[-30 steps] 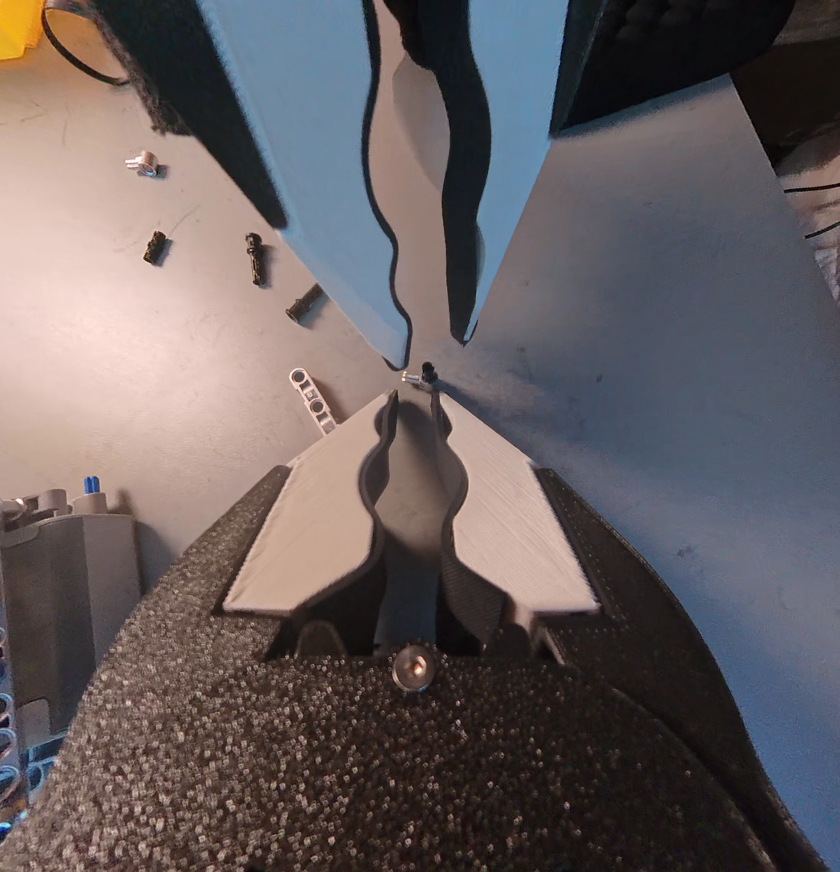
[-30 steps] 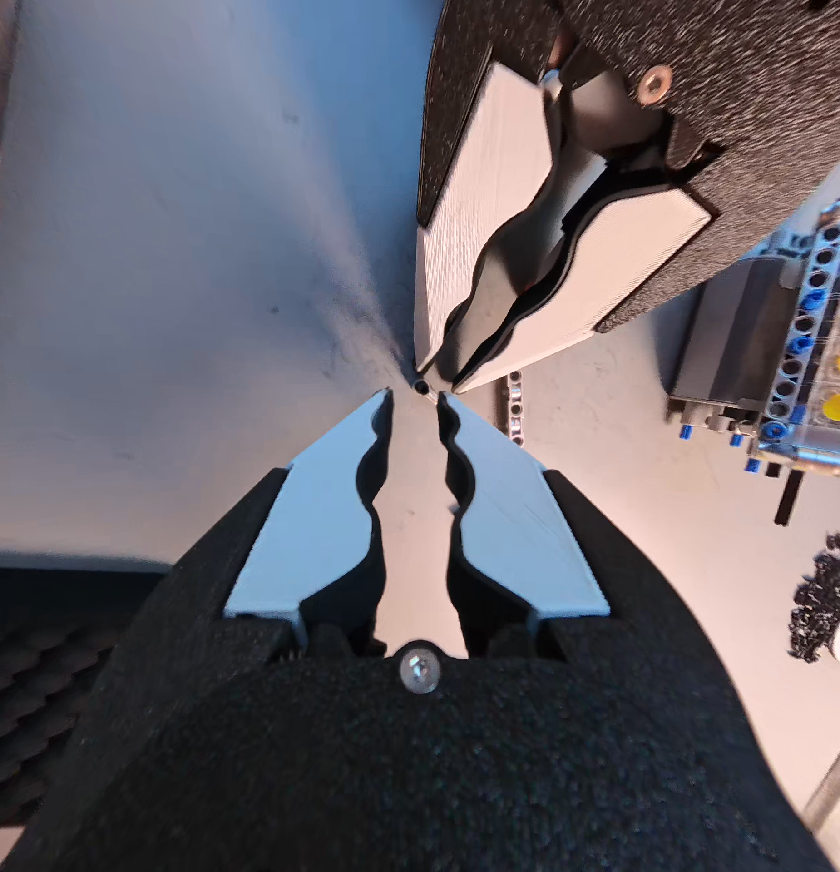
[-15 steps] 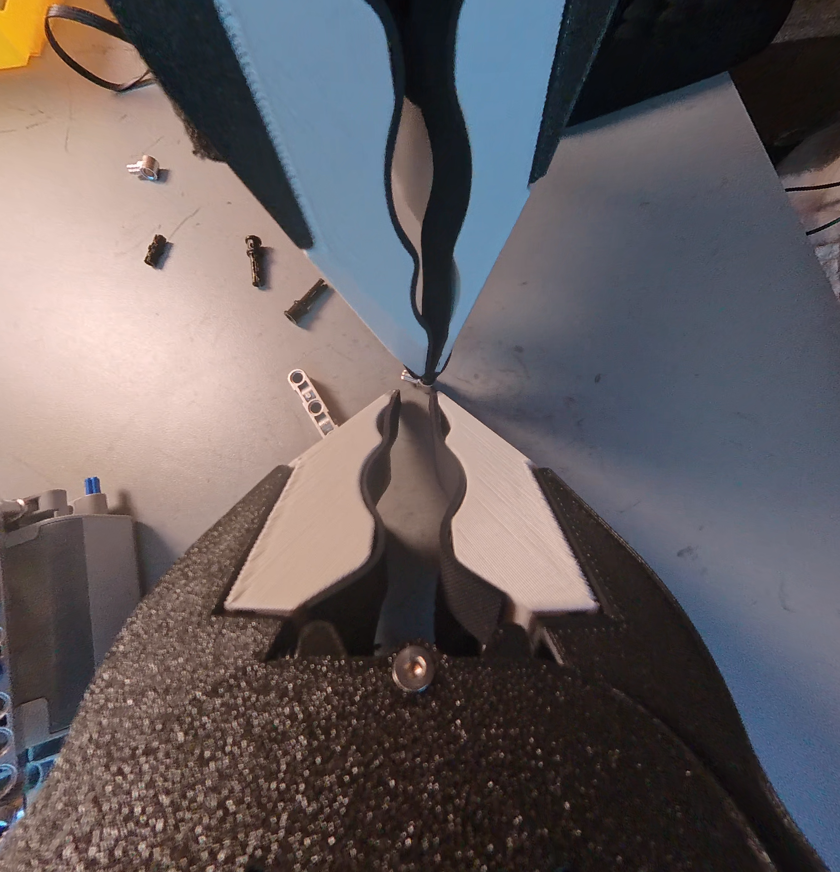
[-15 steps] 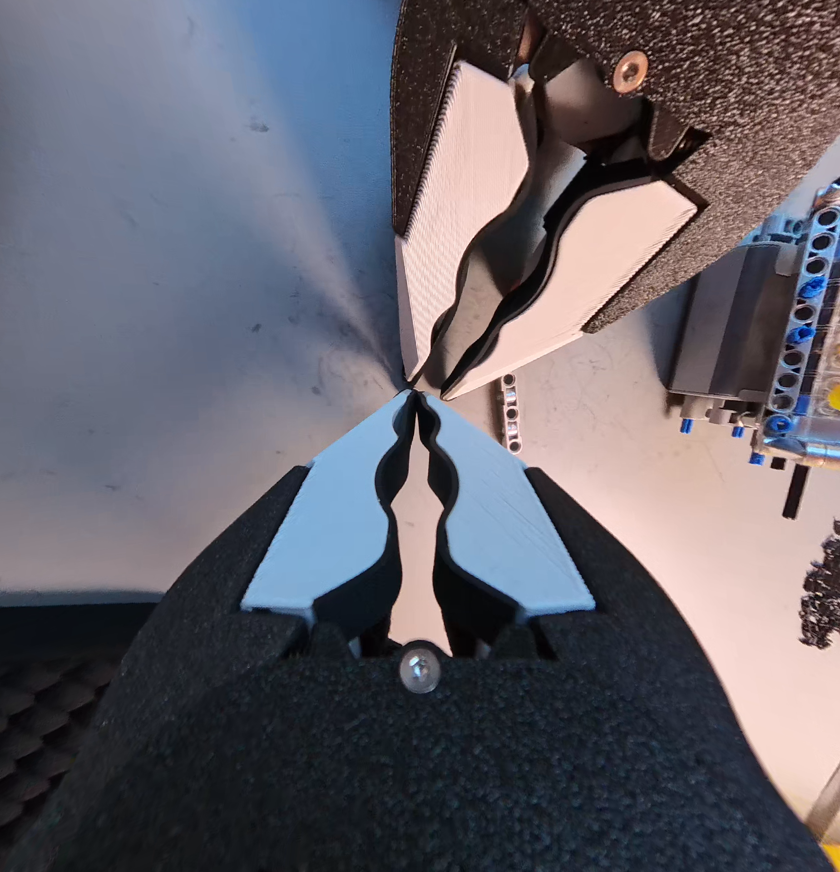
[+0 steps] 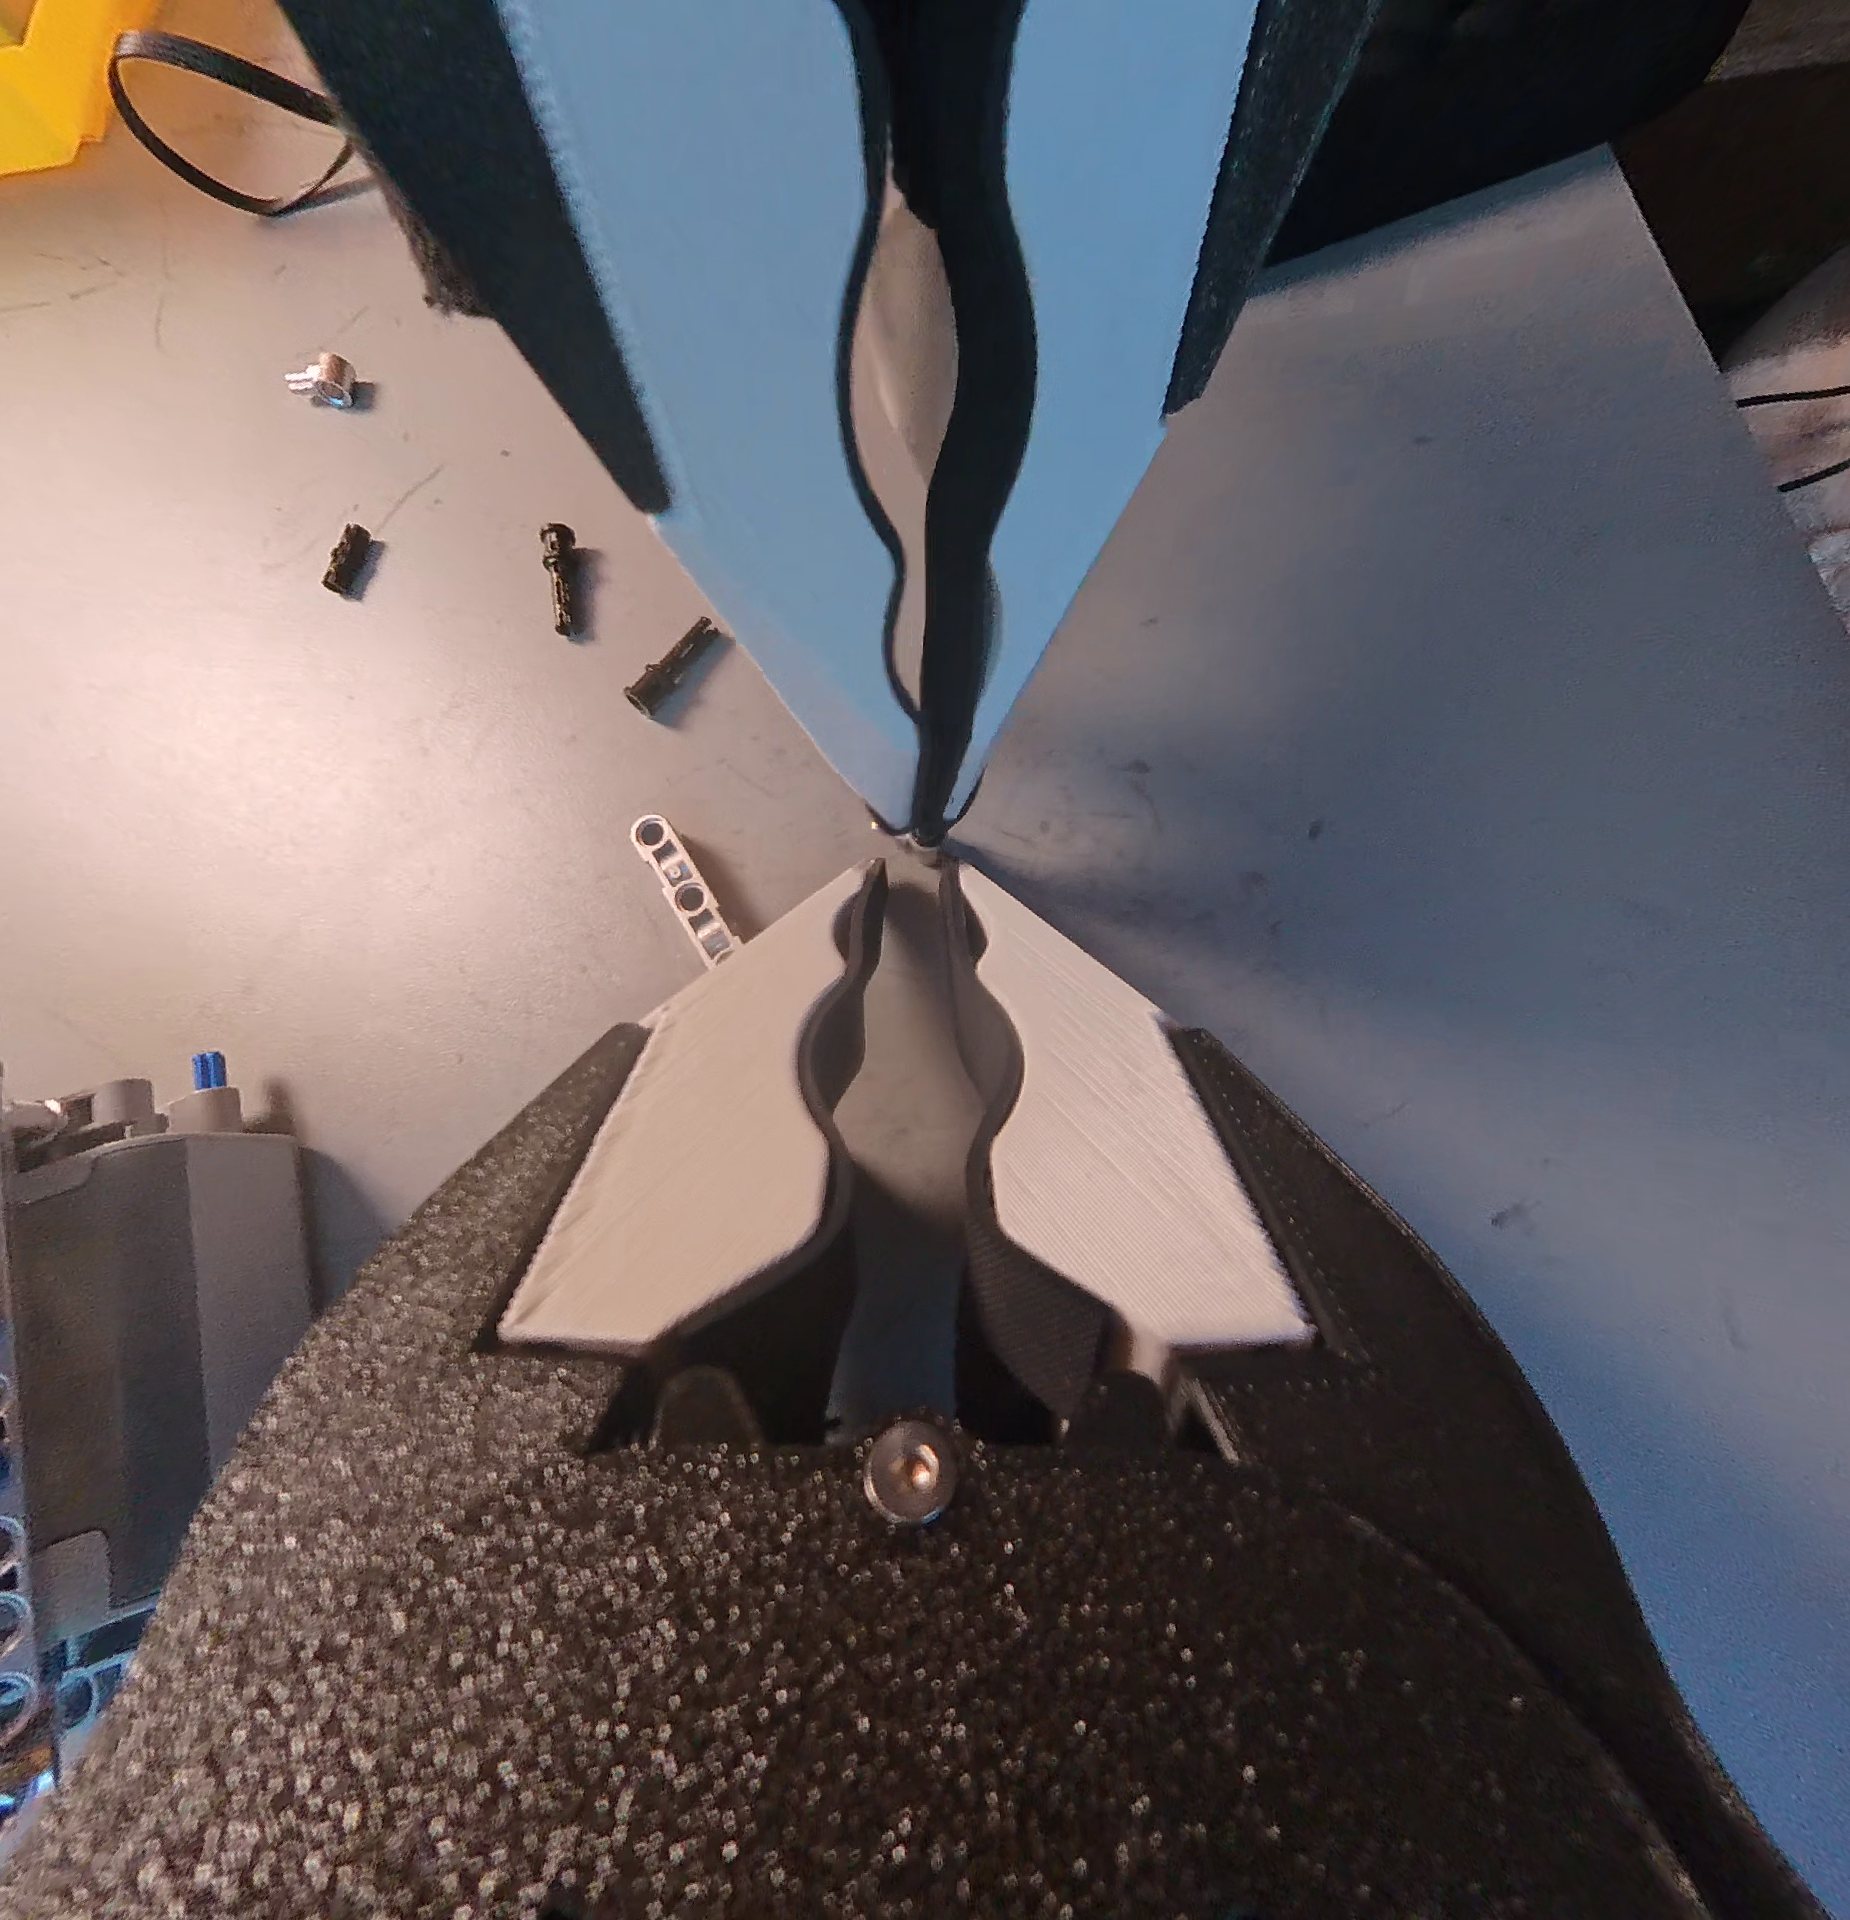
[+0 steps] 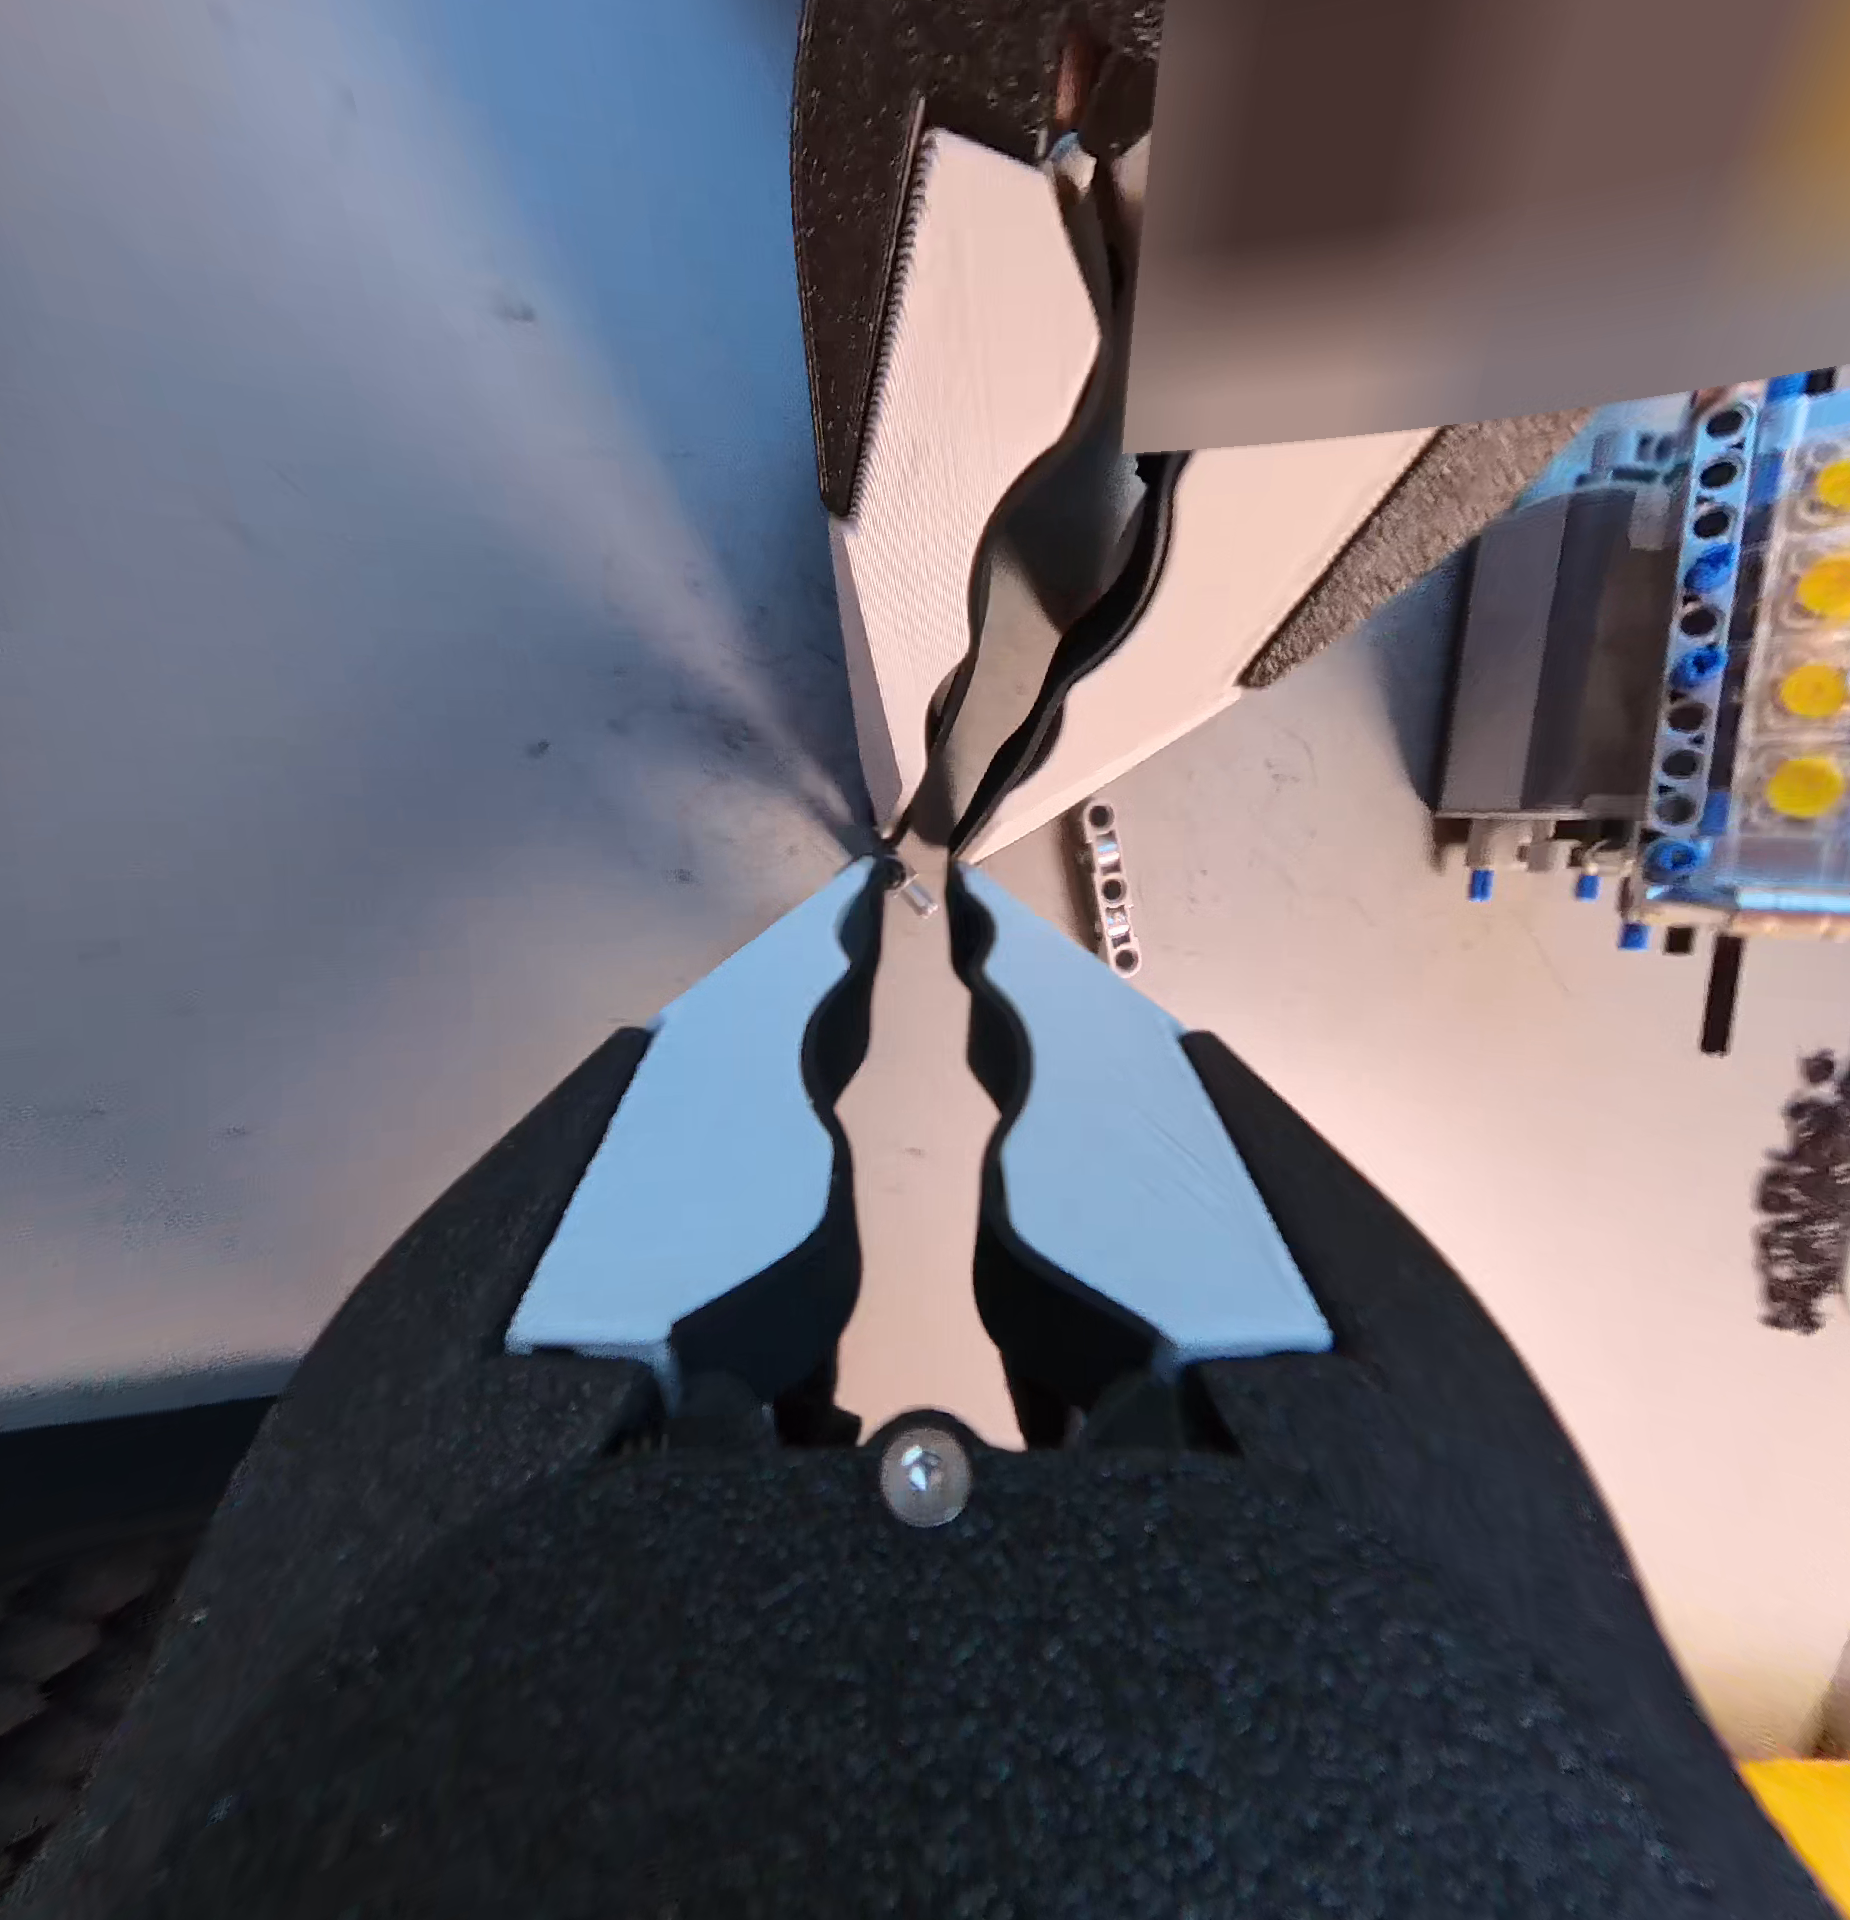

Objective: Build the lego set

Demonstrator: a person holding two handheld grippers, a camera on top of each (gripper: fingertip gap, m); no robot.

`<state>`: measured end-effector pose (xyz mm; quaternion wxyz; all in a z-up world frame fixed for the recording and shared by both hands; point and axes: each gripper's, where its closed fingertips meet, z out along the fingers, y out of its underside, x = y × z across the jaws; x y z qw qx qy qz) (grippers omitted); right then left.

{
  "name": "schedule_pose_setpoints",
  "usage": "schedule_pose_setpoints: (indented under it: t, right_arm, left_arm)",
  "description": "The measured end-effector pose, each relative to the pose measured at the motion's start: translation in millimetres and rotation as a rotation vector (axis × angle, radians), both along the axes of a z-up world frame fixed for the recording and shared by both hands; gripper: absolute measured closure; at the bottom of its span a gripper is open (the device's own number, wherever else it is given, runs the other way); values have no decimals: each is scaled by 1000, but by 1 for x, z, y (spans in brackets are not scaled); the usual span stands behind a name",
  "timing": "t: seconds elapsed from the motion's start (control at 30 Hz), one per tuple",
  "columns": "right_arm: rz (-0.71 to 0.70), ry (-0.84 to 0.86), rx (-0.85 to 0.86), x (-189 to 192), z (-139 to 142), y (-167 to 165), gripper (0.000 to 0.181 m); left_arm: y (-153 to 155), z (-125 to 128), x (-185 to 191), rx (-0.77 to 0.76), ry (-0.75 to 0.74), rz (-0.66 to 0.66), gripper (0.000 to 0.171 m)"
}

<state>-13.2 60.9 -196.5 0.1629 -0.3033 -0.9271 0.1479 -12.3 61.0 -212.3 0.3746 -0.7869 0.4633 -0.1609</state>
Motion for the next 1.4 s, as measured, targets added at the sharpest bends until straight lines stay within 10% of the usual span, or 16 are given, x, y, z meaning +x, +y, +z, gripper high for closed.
schedule_pose_setpoints:
  t: [0.37,1.03,1.4]
  right_arm:
    - [-335,-30,-188,24,-10,-3,160]
    - [-338,48,-311,29,-14,-8,158]
    - [-603,198,-256,17,-4,67,160]
  left_arm:
    - [-5,0,3,-2,2,-11,167]
    - [-10,1,14,-3,5,65,156]
    - [-4,1,13,22,27,79,166]
